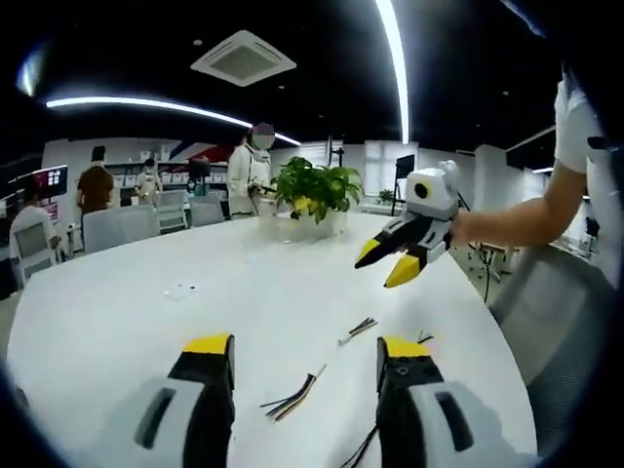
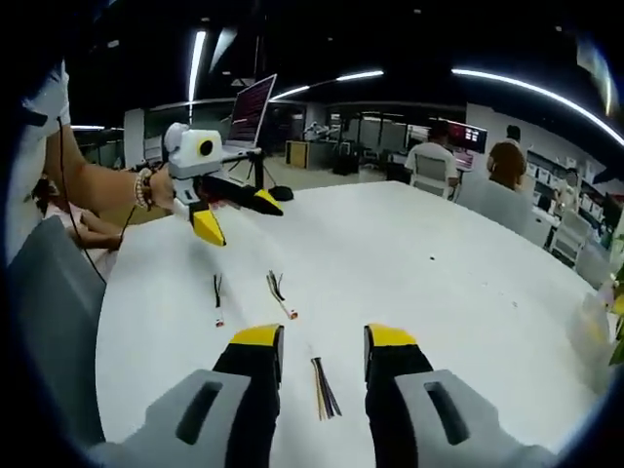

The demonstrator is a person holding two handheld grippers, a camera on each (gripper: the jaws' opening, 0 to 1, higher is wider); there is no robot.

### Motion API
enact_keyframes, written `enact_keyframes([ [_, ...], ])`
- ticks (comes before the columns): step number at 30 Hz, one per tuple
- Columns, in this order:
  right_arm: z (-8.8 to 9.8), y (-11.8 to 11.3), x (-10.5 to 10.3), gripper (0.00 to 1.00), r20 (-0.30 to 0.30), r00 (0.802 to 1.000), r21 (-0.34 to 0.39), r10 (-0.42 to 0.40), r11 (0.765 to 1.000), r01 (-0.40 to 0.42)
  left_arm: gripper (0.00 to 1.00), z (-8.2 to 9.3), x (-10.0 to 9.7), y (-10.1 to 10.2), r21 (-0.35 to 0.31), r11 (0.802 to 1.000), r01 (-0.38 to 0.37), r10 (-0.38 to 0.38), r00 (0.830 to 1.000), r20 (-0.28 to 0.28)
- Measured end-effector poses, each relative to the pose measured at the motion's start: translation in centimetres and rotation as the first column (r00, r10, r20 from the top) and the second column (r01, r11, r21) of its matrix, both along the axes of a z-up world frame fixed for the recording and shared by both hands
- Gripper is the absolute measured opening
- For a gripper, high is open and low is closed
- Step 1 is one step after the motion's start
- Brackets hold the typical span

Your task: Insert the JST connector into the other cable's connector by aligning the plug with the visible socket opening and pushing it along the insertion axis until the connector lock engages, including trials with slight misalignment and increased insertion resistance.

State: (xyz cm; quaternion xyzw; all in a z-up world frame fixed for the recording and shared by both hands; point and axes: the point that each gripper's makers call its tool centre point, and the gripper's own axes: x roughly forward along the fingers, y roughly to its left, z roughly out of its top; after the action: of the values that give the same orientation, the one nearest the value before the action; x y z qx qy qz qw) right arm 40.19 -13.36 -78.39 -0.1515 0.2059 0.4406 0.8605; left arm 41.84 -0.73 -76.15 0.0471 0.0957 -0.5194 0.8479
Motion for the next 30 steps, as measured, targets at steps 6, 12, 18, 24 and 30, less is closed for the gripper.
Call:
enact_keyframes([
  [6, -2.2, 0.5, 0.5, 0.27, -0.037, 0.999, -0.032, 0.038, 0.999, -0.039, 0.47, -1.9, 0.9, -1.9, -0.001, 0.999, 0.041, -0.041, 0.999, -0.012],
  [12, -3.9, 1.0, 1.1, 0.22, -0.074, 0.995, -0.039, 0.061, 0.997, -0.064, 0.35, -4.5, 1.1, -3.0, 0.051, 0.995, 0.084, -0.082, 0.996, -0.044],
  [18, -5.7, 1.3, 1.5, 0.19, -0.106, 0.992, -0.061, 0.07, 0.995, -0.077, 0.21, -6.4, 0.9, -4.0, 0.085, 0.989, 0.12, -0.116, 0.992, -0.049],
  [24, -6.5, 1.4, 1.5, 0.14, -0.117, 0.99, -0.064, 0.084, 0.994, -0.092, 0.16, -7.5, 0.7, -4.5, 0.11, 0.984, 0.137, -0.13, 0.989, -0.069],
  [30, -6.9, 1.4, 1.2, 0.13, -0.134, 0.987, -0.064, 0.093, 0.993, -0.102, 0.15, -7.6, 0.5, -5.0, 0.112, 0.983, 0.147, -0.139, 0.987, -0.077],
])
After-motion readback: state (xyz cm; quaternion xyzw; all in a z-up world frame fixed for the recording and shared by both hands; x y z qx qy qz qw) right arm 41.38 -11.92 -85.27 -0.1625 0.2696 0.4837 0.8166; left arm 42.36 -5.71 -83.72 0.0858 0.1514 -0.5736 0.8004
